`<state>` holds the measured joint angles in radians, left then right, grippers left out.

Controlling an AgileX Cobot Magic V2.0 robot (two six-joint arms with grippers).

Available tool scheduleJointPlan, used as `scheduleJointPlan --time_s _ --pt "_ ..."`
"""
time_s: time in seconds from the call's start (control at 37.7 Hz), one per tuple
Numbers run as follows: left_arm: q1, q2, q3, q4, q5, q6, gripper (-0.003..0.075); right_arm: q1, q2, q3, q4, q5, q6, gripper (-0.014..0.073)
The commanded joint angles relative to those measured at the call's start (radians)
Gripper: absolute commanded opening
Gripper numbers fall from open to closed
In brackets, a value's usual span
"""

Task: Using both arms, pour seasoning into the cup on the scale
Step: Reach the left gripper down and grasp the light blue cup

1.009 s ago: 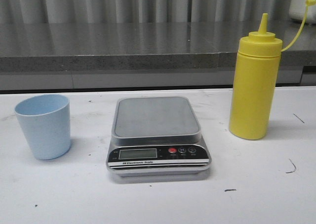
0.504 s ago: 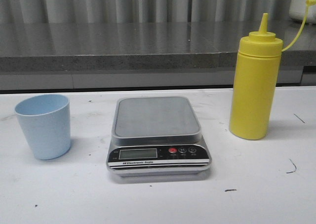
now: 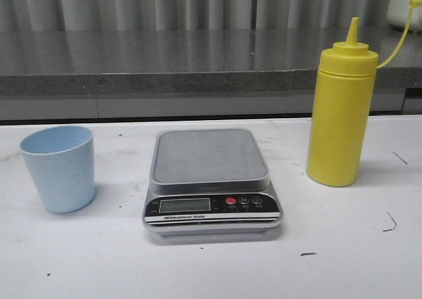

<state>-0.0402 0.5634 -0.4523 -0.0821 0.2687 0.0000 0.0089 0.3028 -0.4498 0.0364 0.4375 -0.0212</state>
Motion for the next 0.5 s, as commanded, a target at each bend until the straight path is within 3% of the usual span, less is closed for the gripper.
scheduleJointPlan --time_s 0.0,0.29,0.48 --pt "-0.079 0.097 -0.081 -0.011 -0.03 0.02 0.0575 -0.003 0.016 -0.034 -0.003 -0.08 -0.003 0.0631" --pt "-0.347 0.457 -0.283 -0.001 0.119 0.074 0.0565 -0.003 0.016 -0.034 -0.003 -0.08 -0.003 0.0631" --pt "-0.441 0.697 -0.447 0.034 0.238 0.074 0.0565 -0.003 0.016 -0.034 -0.003 -0.08 -0.003 0.0631"
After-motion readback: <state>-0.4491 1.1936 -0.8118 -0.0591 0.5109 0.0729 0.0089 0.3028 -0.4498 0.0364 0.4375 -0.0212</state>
